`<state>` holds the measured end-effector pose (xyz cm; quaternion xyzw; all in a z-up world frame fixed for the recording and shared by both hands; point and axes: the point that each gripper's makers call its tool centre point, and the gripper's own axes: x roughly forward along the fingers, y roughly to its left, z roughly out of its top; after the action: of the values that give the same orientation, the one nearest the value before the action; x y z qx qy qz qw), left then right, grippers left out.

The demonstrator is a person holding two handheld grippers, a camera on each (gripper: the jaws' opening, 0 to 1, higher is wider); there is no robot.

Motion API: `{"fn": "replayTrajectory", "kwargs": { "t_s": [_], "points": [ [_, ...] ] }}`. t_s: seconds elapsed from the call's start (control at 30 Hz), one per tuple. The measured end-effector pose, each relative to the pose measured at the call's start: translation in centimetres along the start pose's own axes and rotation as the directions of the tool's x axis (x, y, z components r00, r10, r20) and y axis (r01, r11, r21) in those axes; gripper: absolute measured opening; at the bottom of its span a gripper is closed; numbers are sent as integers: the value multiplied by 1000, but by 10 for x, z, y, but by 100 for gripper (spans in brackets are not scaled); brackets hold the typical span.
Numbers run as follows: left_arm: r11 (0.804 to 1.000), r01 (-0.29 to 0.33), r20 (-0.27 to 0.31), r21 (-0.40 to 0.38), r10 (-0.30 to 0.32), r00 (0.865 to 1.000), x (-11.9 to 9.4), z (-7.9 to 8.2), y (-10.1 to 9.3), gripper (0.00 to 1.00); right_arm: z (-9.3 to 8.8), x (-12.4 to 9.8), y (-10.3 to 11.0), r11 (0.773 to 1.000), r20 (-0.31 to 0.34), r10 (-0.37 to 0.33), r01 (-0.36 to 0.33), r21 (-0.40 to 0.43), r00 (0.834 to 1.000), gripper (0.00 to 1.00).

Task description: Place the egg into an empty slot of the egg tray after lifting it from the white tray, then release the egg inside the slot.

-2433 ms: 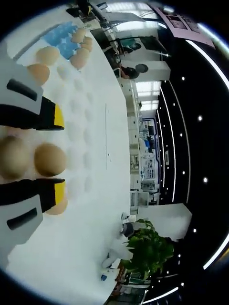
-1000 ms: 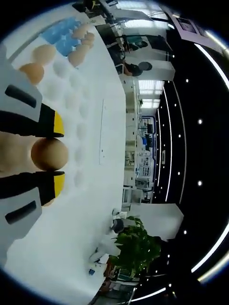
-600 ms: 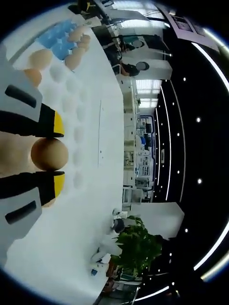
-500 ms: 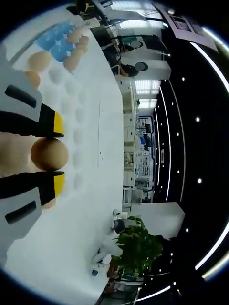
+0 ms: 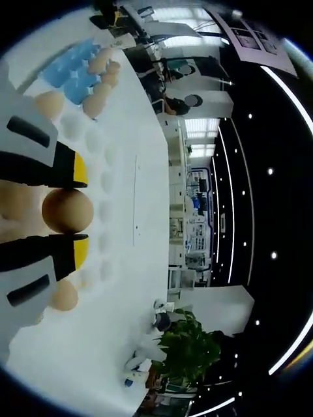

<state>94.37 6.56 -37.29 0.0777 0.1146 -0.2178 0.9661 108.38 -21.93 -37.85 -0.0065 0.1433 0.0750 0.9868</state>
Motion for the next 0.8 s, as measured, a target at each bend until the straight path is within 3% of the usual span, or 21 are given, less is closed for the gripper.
{"fn": "replayTrajectory", "kwargs": {
  "t_s": [0.8],
  "points": [
    [1000,2,-7,12,-2,1000,-5,-1,1,98,2,4,62,989,-19,138,-138,-47,990,29]
  ]
}}
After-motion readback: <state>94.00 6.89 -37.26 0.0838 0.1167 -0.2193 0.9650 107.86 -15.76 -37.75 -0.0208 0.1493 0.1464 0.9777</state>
